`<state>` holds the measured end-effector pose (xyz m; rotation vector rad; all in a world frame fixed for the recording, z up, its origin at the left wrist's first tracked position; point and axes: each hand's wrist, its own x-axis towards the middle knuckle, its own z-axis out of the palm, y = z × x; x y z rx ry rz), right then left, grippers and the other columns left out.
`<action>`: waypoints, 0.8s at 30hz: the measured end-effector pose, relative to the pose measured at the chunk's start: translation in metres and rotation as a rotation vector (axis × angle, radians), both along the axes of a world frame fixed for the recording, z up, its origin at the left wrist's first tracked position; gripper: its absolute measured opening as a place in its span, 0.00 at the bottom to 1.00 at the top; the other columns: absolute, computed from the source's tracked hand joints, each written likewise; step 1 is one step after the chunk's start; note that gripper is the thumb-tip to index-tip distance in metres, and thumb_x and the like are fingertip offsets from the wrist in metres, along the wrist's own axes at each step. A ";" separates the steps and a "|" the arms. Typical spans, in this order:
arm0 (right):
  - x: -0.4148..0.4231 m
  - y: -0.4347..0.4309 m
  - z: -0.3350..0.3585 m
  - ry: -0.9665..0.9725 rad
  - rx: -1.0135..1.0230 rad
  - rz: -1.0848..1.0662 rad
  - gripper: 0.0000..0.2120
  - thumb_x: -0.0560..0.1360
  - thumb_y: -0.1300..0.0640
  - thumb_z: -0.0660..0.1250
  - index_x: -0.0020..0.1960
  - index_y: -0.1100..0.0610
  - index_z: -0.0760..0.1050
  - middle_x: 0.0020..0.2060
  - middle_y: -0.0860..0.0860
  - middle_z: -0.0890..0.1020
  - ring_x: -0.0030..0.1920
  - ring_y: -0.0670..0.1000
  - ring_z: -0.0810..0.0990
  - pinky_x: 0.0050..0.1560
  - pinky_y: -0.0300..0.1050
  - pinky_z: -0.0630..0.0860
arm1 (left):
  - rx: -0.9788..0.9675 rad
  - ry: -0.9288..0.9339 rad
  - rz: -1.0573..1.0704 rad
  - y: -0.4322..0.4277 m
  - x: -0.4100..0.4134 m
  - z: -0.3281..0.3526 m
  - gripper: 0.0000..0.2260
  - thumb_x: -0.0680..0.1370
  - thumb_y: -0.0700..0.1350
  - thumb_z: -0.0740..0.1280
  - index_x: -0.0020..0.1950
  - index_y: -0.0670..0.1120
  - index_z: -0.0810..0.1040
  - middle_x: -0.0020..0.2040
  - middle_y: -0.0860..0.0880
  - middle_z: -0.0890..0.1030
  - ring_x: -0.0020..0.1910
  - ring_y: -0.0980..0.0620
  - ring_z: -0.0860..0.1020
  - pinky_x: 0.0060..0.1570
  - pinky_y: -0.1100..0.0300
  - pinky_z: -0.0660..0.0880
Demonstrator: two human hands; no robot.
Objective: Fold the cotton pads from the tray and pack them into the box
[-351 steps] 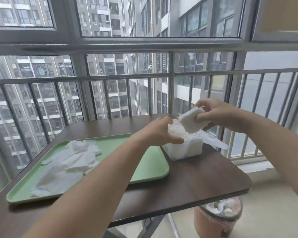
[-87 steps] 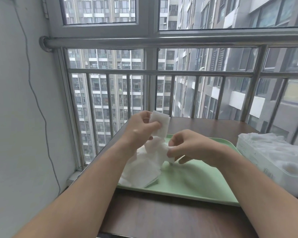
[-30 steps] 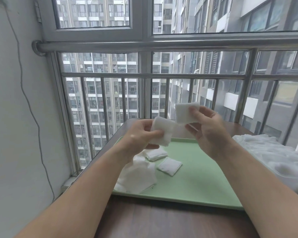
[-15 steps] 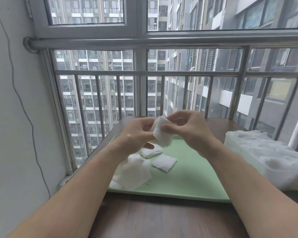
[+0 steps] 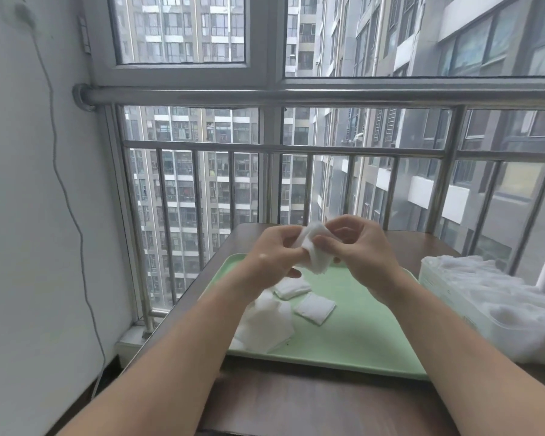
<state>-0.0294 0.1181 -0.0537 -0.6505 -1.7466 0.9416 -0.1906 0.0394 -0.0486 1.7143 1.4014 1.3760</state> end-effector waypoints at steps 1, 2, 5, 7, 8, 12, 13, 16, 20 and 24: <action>-0.001 -0.001 0.001 -0.015 -0.006 -0.003 0.08 0.70 0.61 0.78 0.47 0.58 0.81 0.42 0.58 0.86 0.41 0.53 0.84 0.37 0.41 0.79 | -0.012 -0.005 0.001 -0.001 0.001 0.002 0.11 0.78 0.39 0.71 0.59 0.43 0.83 0.50 0.46 0.85 0.46 0.53 0.83 0.40 0.62 0.80; 0.000 0.000 0.003 -0.041 -0.008 -0.010 0.07 0.71 0.61 0.78 0.46 0.58 0.81 0.42 0.58 0.86 0.41 0.53 0.84 0.37 0.43 0.80 | -0.025 0.002 0.004 -0.002 0.002 0.004 0.10 0.78 0.39 0.71 0.59 0.44 0.83 0.48 0.48 0.85 0.45 0.55 0.82 0.41 0.62 0.80; 0.001 -0.001 0.011 -0.133 -0.011 -0.058 0.09 0.71 0.59 0.78 0.46 0.59 0.81 0.42 0.58 0.86 0.39 0.53 0.84 0.36 0.44 0.82 | -0.077 0.021 -0.007 -0.007 0.006 0.013 0.10 0.79 0.40 0.71 0.59 0.47 0.82 0.46 0.53 0.84 0.44 0.58 0.81 0.42 0.62 0.80; 0.005 0.000 0.020 -0.204 0.012 -0.108 0.12 0.70 0.55 0.79 0.47 0.59 0.80 0.41 0.57 0.85 0.40 0.53 0.83 0.36 0.44 0.80 | -0.126 0.005 -0.034 -0.007 0.010 0.020 0.09 0.79 0.40 0.68 0.58 0.49 0.82 0.48 0.51 0.84 0.47 0.55 0.81 0.45 0.60 0.80; 0.010 0.000 0.024 -0.234 0.028 -0.142 0.14 0.69 0.53 0.80 0.48 0.58 0.79 0.41 0.56 0.85 0.40 0.54 0.83 0.38 0.45 0.80 | -0.157 -0.013 -0.056 -0.008 0.012 0.022 0.09 0.78 0.41 0.68 0.57 0.49 0.82 0.49 0.50 0.84 0.49 0.54 0.81 0.46 0.59 0.80; 0.033 -0.006 0.037 -0.366 0.078 -0.232 0.22 0.68 0.44 0.79 0.53 0.55 0.77 0.44 0.51 0.81 0.44 0.49 0.81 0.45 0.45 0.78 | -0.254 -0.163 -0.186 -0.010 0.026 0.030 0.17 0.71 0.49 0.68 0.57 0.43 0.81 0.49 0.46 0.82 0.49 0.49 0.79 0.46 0.56 0.76; 0.042 -0.008 0.041 -0.414 0.076 -0.224 0.23 0.68 0.41 0.78 0.55 0.54 0.77 0.45 0.50 0.82 0.45 0.49 0.81 0.47 0.46 0.78 | -0.255 -0.168 -0.191 -0.009 0.032 0.031 0.16 0.73 0.52 0.71 0.57 0.44 0.81 0.49 0.46 0.82 0.49 0.49 0.79 0.46 0.56 0.76; 0.070 -0.015 0.050 -0.544 0.005 -0.144 0.21 0.71 0.41 0.75 0.55 0.55 0.81 0.45 0.52 0.85 0.45 0.50 0.84 0.47 0.46 0.81 | -0.246 -0.086 -0.188 -0.003 0.051 0.030 0.14 0.75 0.56 0.72 0.57 0.51 0.82 0.51 0.49 0.84 0.50 0.52 0.82 0.45 0.59 0.77; 0.111 -0.025 0.063 -0.565 -0.026 -0.133 0.14 0.72 0.45 0.76 0.48 0.56 0.84 0.40 0.53 0.86 0.38 0.48 0.83 0.38 0.40 0.79 | -0.262 -0.055 -0.271 0.003 0.082 0.029 0.10 0.77 0.43 0.73 0.56 0.53 0.81 0.51 0.50 0.85 0.49 0.55 0.82 0.45 0.60 0.77; 0.156 -0.030 0.072 -0.618 -0.090 -0.091 0.14 0.74 0.47 0.75 0.51 0.57 0.84 0.45 0.55 0.87 0.43 0.49 0.83 0.46 0.43 0.81 | -0.219 -0.021 -0.277 0.012 0.117 0.030 0.15 0.75 0.40 0.75 0.59 0.46 0.79 0.52 0.46 0.86 0.48 0.53 0.84 0.43 0.61 0.78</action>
